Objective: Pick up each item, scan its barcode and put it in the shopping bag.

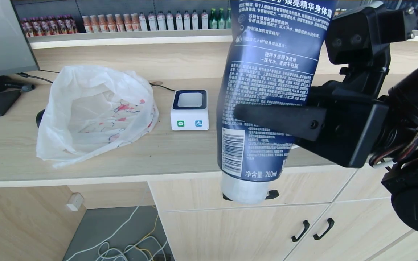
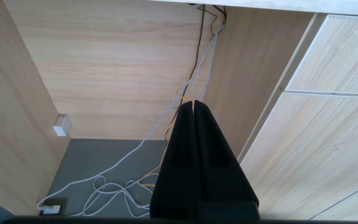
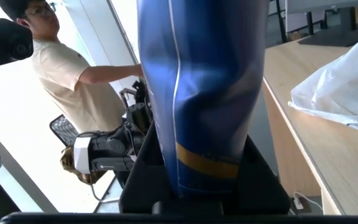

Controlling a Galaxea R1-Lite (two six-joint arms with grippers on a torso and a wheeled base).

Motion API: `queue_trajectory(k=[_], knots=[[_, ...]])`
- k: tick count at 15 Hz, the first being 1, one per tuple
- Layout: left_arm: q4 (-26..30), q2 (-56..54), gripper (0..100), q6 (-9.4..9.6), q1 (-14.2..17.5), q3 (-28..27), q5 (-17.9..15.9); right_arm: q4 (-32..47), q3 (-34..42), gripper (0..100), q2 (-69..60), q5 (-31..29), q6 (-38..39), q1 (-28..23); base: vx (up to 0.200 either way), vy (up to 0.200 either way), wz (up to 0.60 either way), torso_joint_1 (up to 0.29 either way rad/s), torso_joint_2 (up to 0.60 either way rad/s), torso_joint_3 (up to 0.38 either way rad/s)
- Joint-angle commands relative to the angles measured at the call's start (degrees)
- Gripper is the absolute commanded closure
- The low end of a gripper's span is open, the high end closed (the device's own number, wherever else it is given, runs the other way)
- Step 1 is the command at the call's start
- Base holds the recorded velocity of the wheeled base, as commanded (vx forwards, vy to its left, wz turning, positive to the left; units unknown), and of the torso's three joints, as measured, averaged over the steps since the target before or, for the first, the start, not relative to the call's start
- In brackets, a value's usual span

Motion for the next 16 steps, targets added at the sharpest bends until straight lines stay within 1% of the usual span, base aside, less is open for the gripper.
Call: queue_trajectory(k=[1,13,15,16], knots=[[0.0,0.0,100,-0.03,0.0,0.0,0.0,0.0,-0.1,100,0.4,0.0,0.0,0.3,0.000,0.000,0.00,0.000,0.00,0.000],[0.0,0.0,100,-0.03,0.0,0.0,0.0,0.0,0.1,100,1.4,-0.1,-0.4,0.0,0.000,0.000,0.00,0.000,0.00,0.000],[0.0,0.0,100,-0.03,0.0,0.0,0.0,0.0,0.6,100,1.8,-0.6,-1.4,-1.7,0.000,0.000,0.00,0.000,0.00,0.000],[0.0,0.0,100,-0.03,0.0,0.0,0.0,-0.6,1.7,100,2.2,-0.6,-3.9,-4.2,0.000,0.000,0.00,0.000,0.00,0.000]])
